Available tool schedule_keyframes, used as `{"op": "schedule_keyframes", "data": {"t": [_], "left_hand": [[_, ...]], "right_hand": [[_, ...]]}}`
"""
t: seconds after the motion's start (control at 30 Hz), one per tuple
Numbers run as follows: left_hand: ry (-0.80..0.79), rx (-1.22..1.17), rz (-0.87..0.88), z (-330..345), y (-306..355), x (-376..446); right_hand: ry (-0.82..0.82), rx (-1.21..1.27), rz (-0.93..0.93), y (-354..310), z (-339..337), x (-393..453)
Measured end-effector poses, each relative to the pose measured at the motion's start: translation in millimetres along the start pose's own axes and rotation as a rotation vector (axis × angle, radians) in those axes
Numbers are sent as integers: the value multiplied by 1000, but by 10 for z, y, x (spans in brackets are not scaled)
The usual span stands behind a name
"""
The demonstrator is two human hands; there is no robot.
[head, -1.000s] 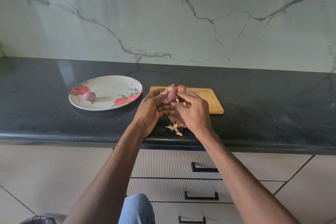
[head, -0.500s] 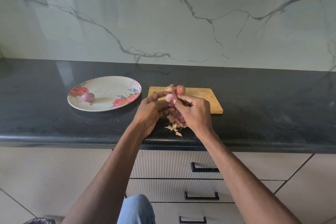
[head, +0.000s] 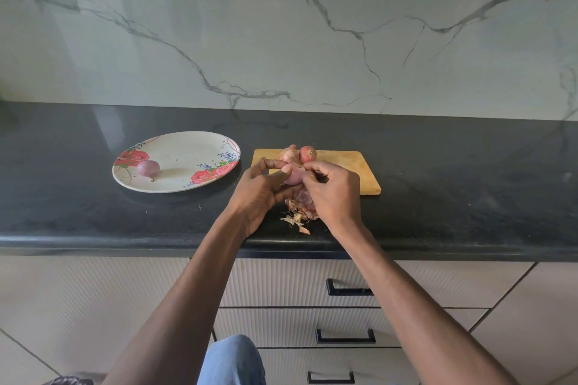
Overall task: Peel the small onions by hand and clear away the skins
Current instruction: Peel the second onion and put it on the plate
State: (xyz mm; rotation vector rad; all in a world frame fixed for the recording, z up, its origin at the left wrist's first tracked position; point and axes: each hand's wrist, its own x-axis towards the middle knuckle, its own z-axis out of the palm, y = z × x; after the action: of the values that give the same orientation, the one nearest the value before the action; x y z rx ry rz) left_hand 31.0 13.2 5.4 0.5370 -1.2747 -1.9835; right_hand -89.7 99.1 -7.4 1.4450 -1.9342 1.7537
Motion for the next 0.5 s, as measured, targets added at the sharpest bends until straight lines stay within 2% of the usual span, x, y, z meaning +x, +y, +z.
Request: {"op": "schedule_keyframes", "data": {"t": [0.23, 0.5], "left_hand": [[27, -65, -3, 1, 17, -15], [-45, -22, 6, 32, 47, -63]], "right_hand": [[-43, 12, -79, -49, -31, 1], [-62, 29, -17, -11, -7, -21]]}}
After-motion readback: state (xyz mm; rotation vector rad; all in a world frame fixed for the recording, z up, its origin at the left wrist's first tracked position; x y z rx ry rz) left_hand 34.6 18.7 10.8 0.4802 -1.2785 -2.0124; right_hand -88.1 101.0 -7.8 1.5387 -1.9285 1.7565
